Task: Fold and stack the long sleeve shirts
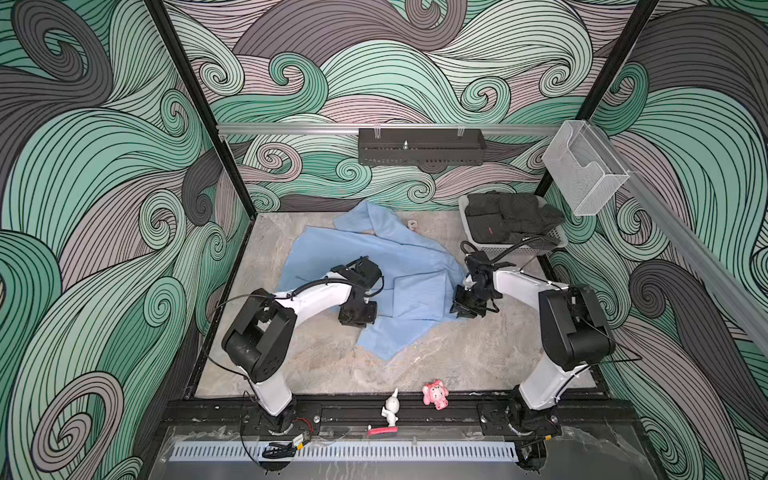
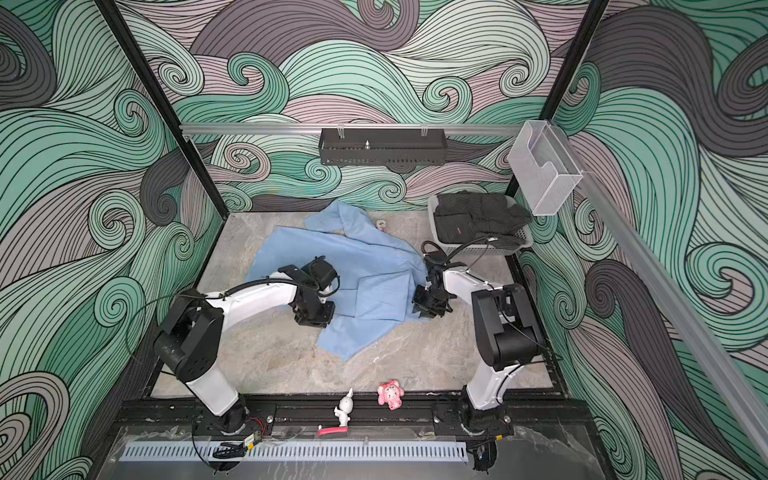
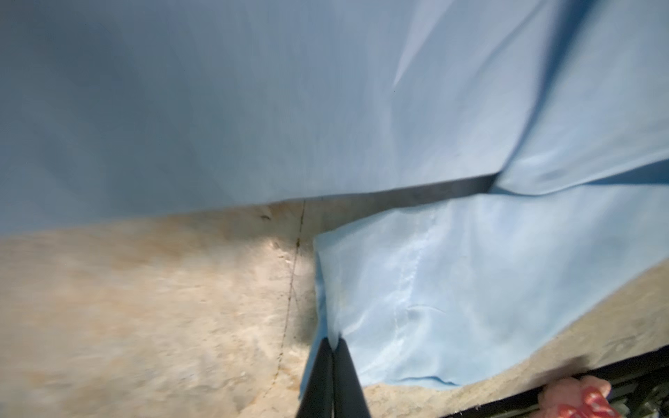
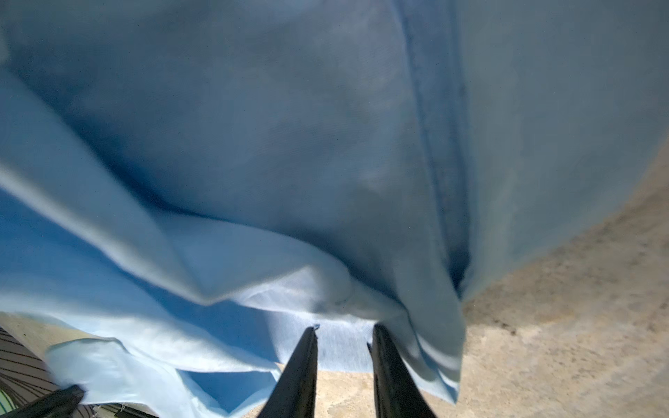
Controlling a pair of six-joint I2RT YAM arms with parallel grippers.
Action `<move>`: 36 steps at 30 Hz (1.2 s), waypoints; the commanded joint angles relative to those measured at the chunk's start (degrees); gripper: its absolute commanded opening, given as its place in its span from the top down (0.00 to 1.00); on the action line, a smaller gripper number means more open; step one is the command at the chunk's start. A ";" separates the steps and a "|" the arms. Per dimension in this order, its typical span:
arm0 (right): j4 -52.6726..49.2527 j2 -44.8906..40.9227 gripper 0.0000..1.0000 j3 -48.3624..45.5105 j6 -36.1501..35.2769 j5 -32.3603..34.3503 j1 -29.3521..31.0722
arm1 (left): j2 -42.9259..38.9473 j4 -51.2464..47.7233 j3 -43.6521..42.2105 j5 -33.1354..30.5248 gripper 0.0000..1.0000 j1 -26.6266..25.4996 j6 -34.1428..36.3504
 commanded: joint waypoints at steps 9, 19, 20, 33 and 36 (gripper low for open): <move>0.54 0.88 0.73 -0.51 -0.73 0.08 -0.77 | -12.29 25.19 9.75 -20.68 1.00 2.45 33.39; 1.08 1.98 0.74 -0.75 -1.20 -0.64 -1.39 | -24.26 58.37 -22.10 -13.43 1.00 2.88 53.01; 1.27 2.17 0.74 -0.77 -1.17 -0.91 -1.45 | -25.18 61.69 -25.53 -12.89 1.00 2.98 53.97; 2.29 3.27 0.75 -0.78 -0.77 -2.20 -1.48 | -38.65 34.90 -31.98 1.30 1.00 2.06 48.80; 2.41 3.77 0.75 -0.89 -0.94 -2.32 -1.49 | -40.41 33.42 -34.75 1.09 1.00 0.44 47.93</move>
